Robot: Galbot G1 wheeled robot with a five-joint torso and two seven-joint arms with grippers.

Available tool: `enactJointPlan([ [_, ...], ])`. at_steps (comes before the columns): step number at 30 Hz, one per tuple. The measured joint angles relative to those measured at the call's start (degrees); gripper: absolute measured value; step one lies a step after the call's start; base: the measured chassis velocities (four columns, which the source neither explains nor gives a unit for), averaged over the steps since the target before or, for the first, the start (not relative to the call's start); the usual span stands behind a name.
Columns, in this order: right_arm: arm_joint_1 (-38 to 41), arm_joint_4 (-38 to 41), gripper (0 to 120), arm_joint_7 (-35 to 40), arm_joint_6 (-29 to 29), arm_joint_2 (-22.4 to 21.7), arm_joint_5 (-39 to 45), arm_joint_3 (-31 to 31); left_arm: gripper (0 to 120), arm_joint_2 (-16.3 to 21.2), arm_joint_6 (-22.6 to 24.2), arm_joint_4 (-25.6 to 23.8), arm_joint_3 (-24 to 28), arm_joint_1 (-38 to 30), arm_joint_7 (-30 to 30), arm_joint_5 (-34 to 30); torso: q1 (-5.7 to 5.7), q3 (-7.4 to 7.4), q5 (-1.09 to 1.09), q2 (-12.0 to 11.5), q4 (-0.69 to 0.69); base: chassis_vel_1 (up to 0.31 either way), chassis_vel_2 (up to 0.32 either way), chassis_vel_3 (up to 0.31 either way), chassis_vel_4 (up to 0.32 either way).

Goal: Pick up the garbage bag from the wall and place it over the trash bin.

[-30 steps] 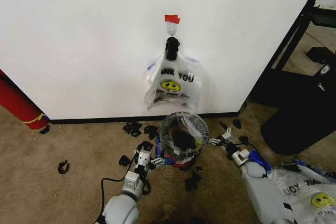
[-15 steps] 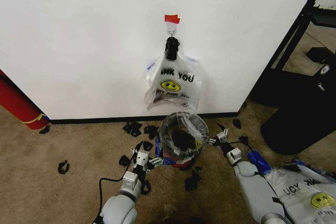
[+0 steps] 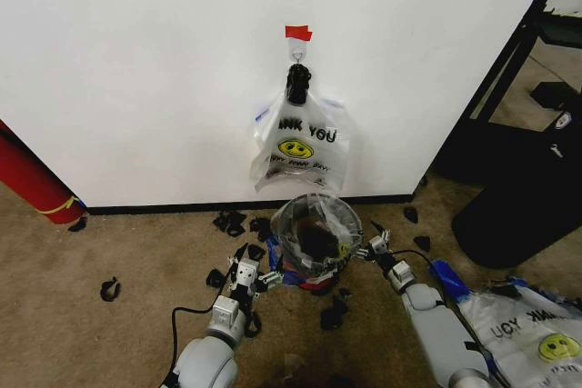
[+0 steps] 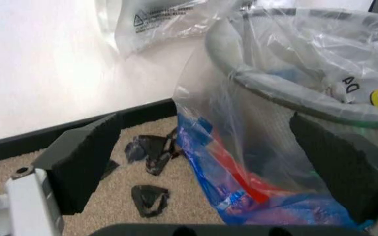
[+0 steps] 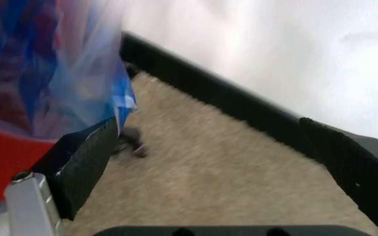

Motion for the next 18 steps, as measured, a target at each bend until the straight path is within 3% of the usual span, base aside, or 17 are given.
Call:
enactJointPlan([
  [4, -0.93, 1.95, 100, 0.16, -0.19, -0.76, 1.45, -0.22, 100, 0.09, 0.00, -0.15, -0.05, 0.06, -0.02, -0.07, 0.00, 0.00, 0.01, 0.00, 0.01, 0.000, 0.000, 0.000, 0.000],
  [5, -3.12, 6.69, 100, 0.04, -0.67, -2.89, 5.06, -0.30, 100, 0.23, -0.01, -0.63, -0.13, 0.19, -0.04, -0.26, 0.00, 0.00, 0.00, 0.00, 0.01, 0.000, 0.000, 0.000, 0.000],
  [9, -5.77, 11.96, 100, -2.05, -1.03, -5.36, 9.97, 0.16, 100, 0.22, 0.01, -1.21, -0.21, 0.40, -0.04, -0.37, 0.00, 0.00, 0.01, 0.00, 0.01, 0.000, 0.000, 0.000, 0.000],
  [13, -15.07, 31.82, 100, -3.18, -5.20, -9.38, 24.77, 1.24, 100, -0.59, -2.49, -3.87, -2.00, 0.85, -0.29, -1.10, 0.00, 0.00, -0.01, 0.00, 0.00, 0.000, 0.000, 0.000, 0.000],
  [15, -16.91, 35.62, 100, -1.31, -6.27, -9.53, 26.59, 1.40, 100, -0.94, -3.45, -4.62, -2.77, 0.79, -0.33, -1.83, 0.00, 0.00, -0.01, 0.00, 0.02, 0.000, 0.000, 0.000, 0.000],
  [17, -22.27, 46.36, 100, 6.12, -11.09, -9.50, 29.75, 1.85, 100, -1.89, -5.21, -6.57, -4.95, 0.49, -0.07, -4.79, 0.00, 0.00, 0.01, 0.00, 0.03, 0.000, 0.000, 0.000, 0.000],
  [18, -27.65, 56.17, 100, 14.75, -17.70, -9.12, 31.57, 1.90, 100, -2.90, -6.80, -8.43, -7.14, 0.10, 1.18, -7.76, -0.01, -0.01, -0.02, 0.00, -0.01, 0.000, 0.000, 0.000, 0.000],
])
